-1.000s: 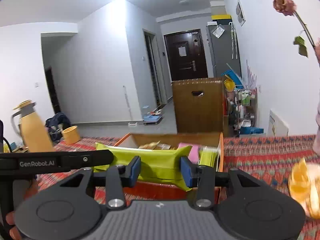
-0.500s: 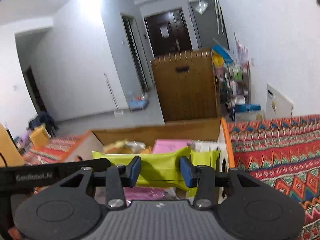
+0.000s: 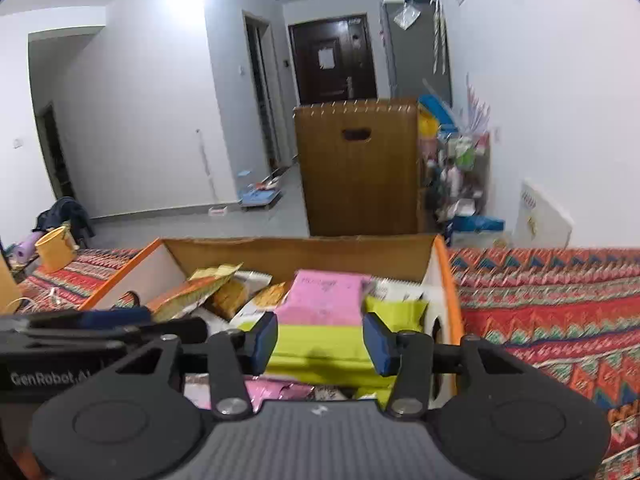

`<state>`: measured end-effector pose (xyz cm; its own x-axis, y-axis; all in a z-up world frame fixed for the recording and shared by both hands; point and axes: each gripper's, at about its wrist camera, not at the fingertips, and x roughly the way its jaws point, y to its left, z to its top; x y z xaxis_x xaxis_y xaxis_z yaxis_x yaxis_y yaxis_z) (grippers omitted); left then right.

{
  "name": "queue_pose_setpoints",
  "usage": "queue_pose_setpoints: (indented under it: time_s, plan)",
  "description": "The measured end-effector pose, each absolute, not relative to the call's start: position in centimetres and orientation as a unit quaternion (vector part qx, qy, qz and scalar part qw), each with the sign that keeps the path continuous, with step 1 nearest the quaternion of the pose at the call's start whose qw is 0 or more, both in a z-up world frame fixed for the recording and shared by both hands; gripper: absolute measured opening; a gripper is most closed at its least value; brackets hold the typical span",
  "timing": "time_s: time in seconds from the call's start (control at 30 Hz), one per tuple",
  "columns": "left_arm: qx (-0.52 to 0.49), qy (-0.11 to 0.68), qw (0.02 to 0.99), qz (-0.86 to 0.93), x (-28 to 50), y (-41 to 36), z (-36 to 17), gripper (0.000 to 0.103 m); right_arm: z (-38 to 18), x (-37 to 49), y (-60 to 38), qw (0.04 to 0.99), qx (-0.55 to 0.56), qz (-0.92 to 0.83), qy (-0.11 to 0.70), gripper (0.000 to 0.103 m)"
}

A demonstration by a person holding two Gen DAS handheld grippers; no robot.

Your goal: Organize snacks

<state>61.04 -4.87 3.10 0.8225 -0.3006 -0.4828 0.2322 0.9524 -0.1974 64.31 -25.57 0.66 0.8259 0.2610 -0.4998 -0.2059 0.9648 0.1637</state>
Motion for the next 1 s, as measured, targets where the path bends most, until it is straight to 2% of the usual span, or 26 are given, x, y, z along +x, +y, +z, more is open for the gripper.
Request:
queue_pose_setpoints:
  time_s: [0.03, 0.1, 0.17, 0.23, 0.3, 0.4, 0.57, 0.8, 1.0]
  plan:
    - [-0.058, 0.253, 0.956, -0.137, 60.6, -4.9, 3.6, 0.077, 1.2, 64.0, -25.6, 0.956, 0.042, 0.121, 0.264, 0.047]
    - [-0.052, 0.233, 0.964, -0.118, 59.3, -4.6, 4.8, 0.086, 2.4, 62.6, -26.0, 0.963, 0.034, 0.109, 0.245, 0.053]
    - [-0.054, 0.213, 0.970, -0.108, 57.5, -4.0, 6.2, 0.089, 3.7, 61.1, -26.7, 0.966, 0.033, 0.107, 0.234, 0.067]
    - [-0.047, 0.208, 0.971, -0.107, 56.0, -3.6, 7.6, 0.089, 5.2, 59.7, -27.6, 0.968, 0.039, 0.100, 0.228, 0.073]
    - [-0.040, 0.194, 0.975, -0.100, 54.1, -3.2, 9.3, 0.091, 7.1, 57.8, -28.4, 0.971, 0.041, 0.093, 0.217, 0.088]
    - [-0.028, 0.169, 0.980, -0.098, 50.6, -2.6, 11.7, 0.094, 9.6, 54.1, -28.7, 0.977, 0.032, 0.092, 0.190, 0.100]
    - [-0.021, 0.133, 0.986, -0.101, 42.8, -1.6, 14.6, 0.103, 12.5, 46.7, -28.9, 0.983, 0.007, 0.095, 0.156, 0.103]
    - [-0.020, 0.128, 0.987, -0.099, 30.7, 0.1, 15.6, 0.103, 14.4, 34.3, -28.3, 0.987, -0.010, 0.111, 0.112, 0.103]
    - [-0.018, 0.103, 0.990, -0.092, 20.6, 1.7, 14.2, 0.103, 13.5, 23.5, -28.4, 0.990, -0.007, 0.121, 0.078, 0.103]
